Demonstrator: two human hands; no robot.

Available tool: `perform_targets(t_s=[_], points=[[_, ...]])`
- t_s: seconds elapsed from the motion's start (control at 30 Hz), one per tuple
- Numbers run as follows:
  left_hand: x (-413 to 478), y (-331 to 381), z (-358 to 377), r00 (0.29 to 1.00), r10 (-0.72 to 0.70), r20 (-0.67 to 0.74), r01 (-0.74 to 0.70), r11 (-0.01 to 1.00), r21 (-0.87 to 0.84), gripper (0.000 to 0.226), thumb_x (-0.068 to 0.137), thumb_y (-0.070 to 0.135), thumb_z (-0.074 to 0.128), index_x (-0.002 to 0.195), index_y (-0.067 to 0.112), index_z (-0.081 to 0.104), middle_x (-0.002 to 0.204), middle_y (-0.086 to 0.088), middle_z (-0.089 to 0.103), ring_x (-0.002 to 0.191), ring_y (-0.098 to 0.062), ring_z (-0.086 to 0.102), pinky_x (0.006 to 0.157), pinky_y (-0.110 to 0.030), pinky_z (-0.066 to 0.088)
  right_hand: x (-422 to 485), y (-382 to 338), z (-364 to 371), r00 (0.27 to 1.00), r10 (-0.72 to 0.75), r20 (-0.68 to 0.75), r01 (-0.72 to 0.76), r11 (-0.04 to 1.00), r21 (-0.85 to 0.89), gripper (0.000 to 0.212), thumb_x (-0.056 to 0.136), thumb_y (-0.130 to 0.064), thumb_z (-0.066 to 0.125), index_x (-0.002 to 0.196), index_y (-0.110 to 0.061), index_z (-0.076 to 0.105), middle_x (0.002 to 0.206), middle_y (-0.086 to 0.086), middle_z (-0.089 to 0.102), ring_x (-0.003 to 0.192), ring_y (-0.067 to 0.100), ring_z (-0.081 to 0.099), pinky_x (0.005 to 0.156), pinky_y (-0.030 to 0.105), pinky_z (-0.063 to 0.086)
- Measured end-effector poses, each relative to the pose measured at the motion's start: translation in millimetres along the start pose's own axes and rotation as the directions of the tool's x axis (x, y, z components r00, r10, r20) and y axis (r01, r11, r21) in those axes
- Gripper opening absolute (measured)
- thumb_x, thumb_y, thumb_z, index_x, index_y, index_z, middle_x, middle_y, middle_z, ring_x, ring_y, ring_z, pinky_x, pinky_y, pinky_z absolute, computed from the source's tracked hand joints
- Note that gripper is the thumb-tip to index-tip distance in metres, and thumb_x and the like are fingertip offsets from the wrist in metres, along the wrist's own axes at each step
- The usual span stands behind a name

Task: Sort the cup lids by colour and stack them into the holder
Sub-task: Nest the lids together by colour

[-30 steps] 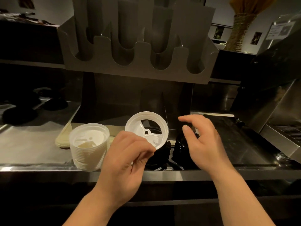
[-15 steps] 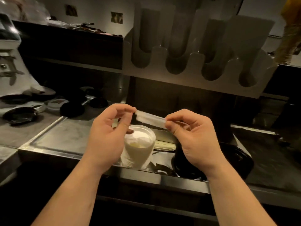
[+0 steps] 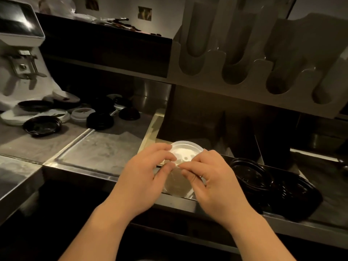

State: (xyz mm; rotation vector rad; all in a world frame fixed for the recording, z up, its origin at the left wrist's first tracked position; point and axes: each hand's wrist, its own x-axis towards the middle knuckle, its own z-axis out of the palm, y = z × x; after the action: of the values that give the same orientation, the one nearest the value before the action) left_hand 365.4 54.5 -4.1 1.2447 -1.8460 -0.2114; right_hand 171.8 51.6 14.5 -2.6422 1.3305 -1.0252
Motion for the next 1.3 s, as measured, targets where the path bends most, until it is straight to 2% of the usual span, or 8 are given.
perform_targets(t_s=[0.4,0.53,0.67,0.8,0.93,1.07,1.17,1.3], points=[[0,-14,-22,0.995,-0.009,-0.096,-0.010,0.979,-0.204,0.025,0.095,0.015,0.065,0.119,0.023,0.069,0.124,0.022,0.059,0.123,0.008,0.050,0.099,-0.004,0.035,6,-21,-4,0.999,0.010,-0.036,-0.013,0.997,-0.073,0.029,0.087,-0.034,0.063,0.116,-0.033,0.064,0.108,-0.026,0.053,0.105,-0.004,0.044,0.098,0.028,0.042],[38,-80,-44,0.948,-0.230,-0.220,0.241,0.970,0.023,0.021,0.092,0.023,0.067,0.112,0.028,0.067,0.114,0.015,0.059,0.112,-0.002,0.053,0.099,-0.020,0.043,19,-48,5,0.988,-0.077,-0.135,0.077,0.997,-0.009,0.028,0.086,-0.036,0.055,0.109,-0.027,0.066,0.103,-0.020,0.057,0.102,0.001,0.047,0.094,0.020,0.038],[88,-145,-62,0.850,-0.505,-0.152,0.515,0.736,0.439,0.050,0.091,0.039,0.063,0.139,0.029,0.049,0.147,-0.007,0.040,0.139,-0.033,0.029,0.110,-0.048,0.035,34,-70,27,0.983,-0.124,-0.138,0.123,0.992,-0.013,0.020,0.084,-0.032,0.061,0.101,-0.026,0.070,0.096,-0.016,0.060,0.098,0.004,0.047,0.083,0.021,0.042],[120,-184,-67,0.750,-0.661,-0.027,0.556,0.608,0.567,0.070,0.093,0.054,0.057,0.153,0.039,0.025,0.164,-0.015,0.012,0.151,-0.041,0.002,0.117,-0.060,0.018,48,-88,49,0.972,-0.221,-0.080,0.222,0.975,0.003,0.017,0.084,-0.027,0.064,0.100,-0.027,0.070,0.096,-0.014,0.060,0.097,0.006,0.048,0.082,0.023,0.046],[124,-204,-65,0.729,-0.684,-0.020,0.556,0.575,0.601,0.061,0.092,0.050,0.063,0.145,0.034,0.037,0.153,-0.018,0.032,0.141,-0.043,0.026,0.112,-0.056,0.032,55,-87,61,0.971,-0.237,-0.028,0.238,0.970,0.039,0.015,0.084,-0.027,0.062,0.097,-0.028,0.070,0.093,-0.015,0.059,0.094,0.007,0.050,0.078,0.027,0.048],[108,-200,-67,0.772,-0.631,-0.071,0.610,0.706,0.359,0.054,0.088,0.038,0.073,0.135,0.026,0.049,0.144,-0.015,0.034,0.127,-0.038,0.045,0.104,-0.046,0.045,58,-83,64,0.980,-0.199,0.005,0.198,0.978,0.067,0.015,0.086,-0.032,0.058,0.097,-0.031,0.069,0.093,-0.019,0.058,0.093,0.004,0.049,0.076,0.027,0.050],[89,-168,-72,0.747,-0.651,-0.136,0.628,0.758,-0.178,0.044,0.088,0.034,0.074,0.127,0.026,0.056,0.132,-0.005,0.051,0.113,-0.024,0.058,0.091,-0.038,0.054,58,-84,64,0.989,-0.143,-0.033,0.146,0.978,0.152,0.015,0.087,-0.035,0.057,0.099,-0.034,0.066,0.095,-0.023,0.056,0.095,0.002,0.051,0.077,0.023,0.049],[54,-98,-91,0.711,-0.686,0.155,0.309,0.107,-0.945,0.034,0.094,0.019,0.062,0.128,0.013,0.060,0.126,-0.015,0.066,0.117,-0.030,0.063,0.104,-0.046,0.048,58,-88,58,0.992,-0.034,-0.125,0.066,0.963,0.260,0.017,0.088,-0.036,0.055,0.103,-0.034,0.065,0.101,-0.024,0.054,0.101,0.003,0.054,0.081,0.018,0.046]])
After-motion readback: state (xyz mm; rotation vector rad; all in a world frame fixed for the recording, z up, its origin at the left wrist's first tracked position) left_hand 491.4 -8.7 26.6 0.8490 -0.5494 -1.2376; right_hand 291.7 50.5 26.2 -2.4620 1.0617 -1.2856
